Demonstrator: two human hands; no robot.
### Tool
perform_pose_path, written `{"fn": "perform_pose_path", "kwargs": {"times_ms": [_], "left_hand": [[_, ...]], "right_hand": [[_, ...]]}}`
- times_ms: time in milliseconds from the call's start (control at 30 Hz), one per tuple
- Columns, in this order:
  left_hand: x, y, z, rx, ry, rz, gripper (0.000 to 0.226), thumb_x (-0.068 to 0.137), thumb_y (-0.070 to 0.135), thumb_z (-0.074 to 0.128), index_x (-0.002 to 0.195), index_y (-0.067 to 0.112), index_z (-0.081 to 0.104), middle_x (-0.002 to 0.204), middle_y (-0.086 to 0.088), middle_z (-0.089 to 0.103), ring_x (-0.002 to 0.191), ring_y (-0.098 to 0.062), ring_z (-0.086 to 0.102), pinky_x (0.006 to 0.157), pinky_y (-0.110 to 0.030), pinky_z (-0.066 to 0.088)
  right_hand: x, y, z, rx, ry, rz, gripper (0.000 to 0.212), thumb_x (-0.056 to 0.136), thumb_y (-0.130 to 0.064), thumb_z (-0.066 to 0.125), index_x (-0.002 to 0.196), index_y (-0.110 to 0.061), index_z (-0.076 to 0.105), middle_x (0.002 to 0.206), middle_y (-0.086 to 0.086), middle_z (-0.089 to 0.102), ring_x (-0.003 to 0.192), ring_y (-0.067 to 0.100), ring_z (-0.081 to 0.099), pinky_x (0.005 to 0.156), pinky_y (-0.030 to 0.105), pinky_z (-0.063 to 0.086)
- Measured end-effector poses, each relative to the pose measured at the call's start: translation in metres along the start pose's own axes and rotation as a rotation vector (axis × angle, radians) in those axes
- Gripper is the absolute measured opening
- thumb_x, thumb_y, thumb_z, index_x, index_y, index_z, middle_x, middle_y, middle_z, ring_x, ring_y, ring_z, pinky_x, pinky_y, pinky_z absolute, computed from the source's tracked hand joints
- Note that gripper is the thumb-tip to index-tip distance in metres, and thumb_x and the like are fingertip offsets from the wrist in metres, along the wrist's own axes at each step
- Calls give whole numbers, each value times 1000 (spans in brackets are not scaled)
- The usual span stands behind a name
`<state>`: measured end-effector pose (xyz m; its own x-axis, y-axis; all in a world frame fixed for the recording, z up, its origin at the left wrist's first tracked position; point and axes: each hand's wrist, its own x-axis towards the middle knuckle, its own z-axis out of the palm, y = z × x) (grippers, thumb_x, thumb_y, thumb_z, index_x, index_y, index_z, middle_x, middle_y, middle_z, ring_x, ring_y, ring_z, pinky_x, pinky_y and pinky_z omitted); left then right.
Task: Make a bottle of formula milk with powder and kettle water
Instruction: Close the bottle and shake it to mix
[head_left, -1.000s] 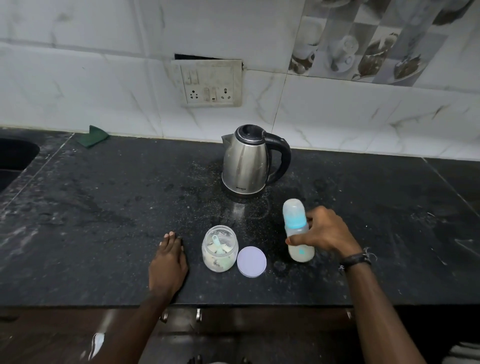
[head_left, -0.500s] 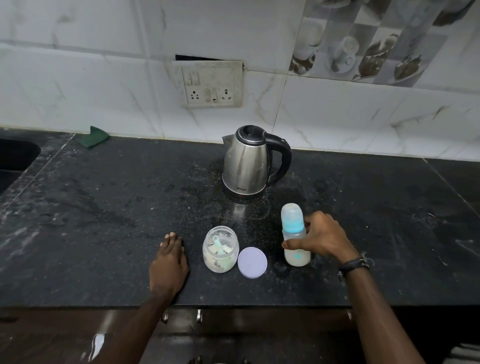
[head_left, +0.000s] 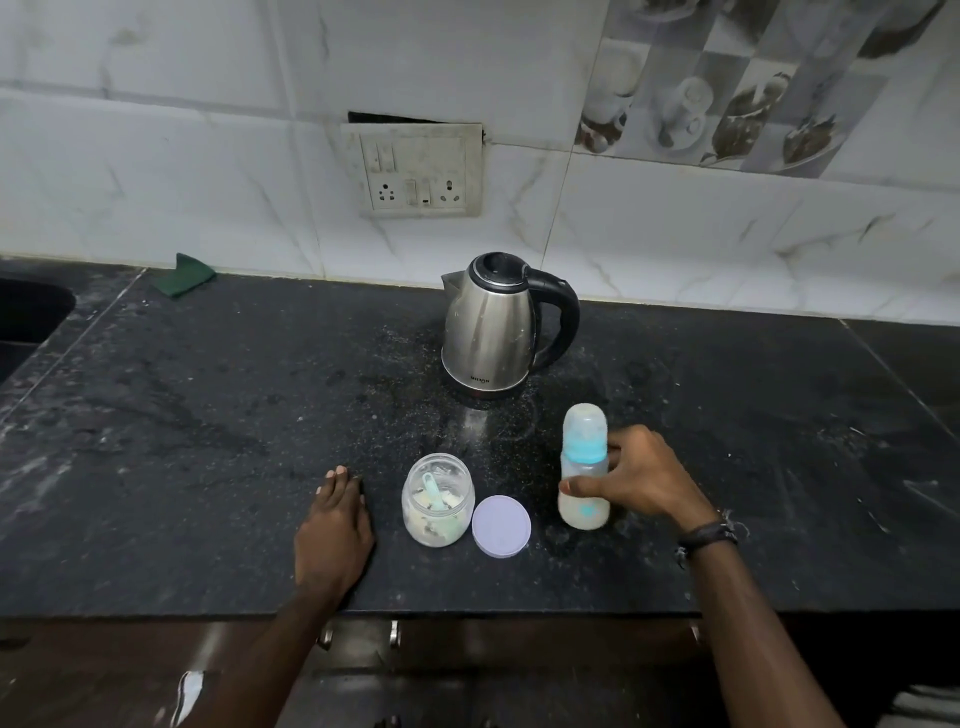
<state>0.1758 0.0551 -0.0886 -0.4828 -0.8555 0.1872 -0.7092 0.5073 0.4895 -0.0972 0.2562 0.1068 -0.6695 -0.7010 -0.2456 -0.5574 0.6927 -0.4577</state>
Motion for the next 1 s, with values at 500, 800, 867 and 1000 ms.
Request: {"fn": "perform_pose_path", "kwargs": {"times_ms": [500, 800, 867, 1000], "left_hand": [[0, 1, -1, 7, -11, -5, 35, 93, 8, 62, 127, 1, 64, 142, -18, 56, 135, -32, 51, 103, -47, 49], [-1, 0, 0, 1, -14, -14, 34, 94, 8, 60, 127, 1, 64, 143, -17, 55, 135, -32, 50, 103, -47, 48], [-2, -1, 0, 12, -19, -7, 35, 94, 9, 60, 128, 2, 63, 143, -17, 54, 136, -32, 49, 104, -47, 48], [-1, 0, 0, 2, -11, -14, 35, 93, 8, 61, 128, 2, 64, 143, -16, 55, 136, -31, 50, 104, -47, 47]], "right_hand": [[-1, 7, 6, 62, -9, -47, 39, 56, -40, 91, 85, -25, 71, 87, -6, 76, 75, 1, 70, 68, 23, 57], [4, 15, 10, 285, 75, 6, 41, 55, -40, 91, 90, -26, 73, 87, -6, 76, 81, 9, 72, 73, 32, 59], [2, 10, 6, 369, 5, 10, 29, 62, -22, 92, 85, -21, 74, 85, -1, 77, 79, 11, 74, 65, 24, 57], [4, 8, 0, 105, 63, 115, 47, 51, -52, 88, 82, -21, 73, 81, -5, 72, 76, 15, 69, 69, 35, 57]]}}
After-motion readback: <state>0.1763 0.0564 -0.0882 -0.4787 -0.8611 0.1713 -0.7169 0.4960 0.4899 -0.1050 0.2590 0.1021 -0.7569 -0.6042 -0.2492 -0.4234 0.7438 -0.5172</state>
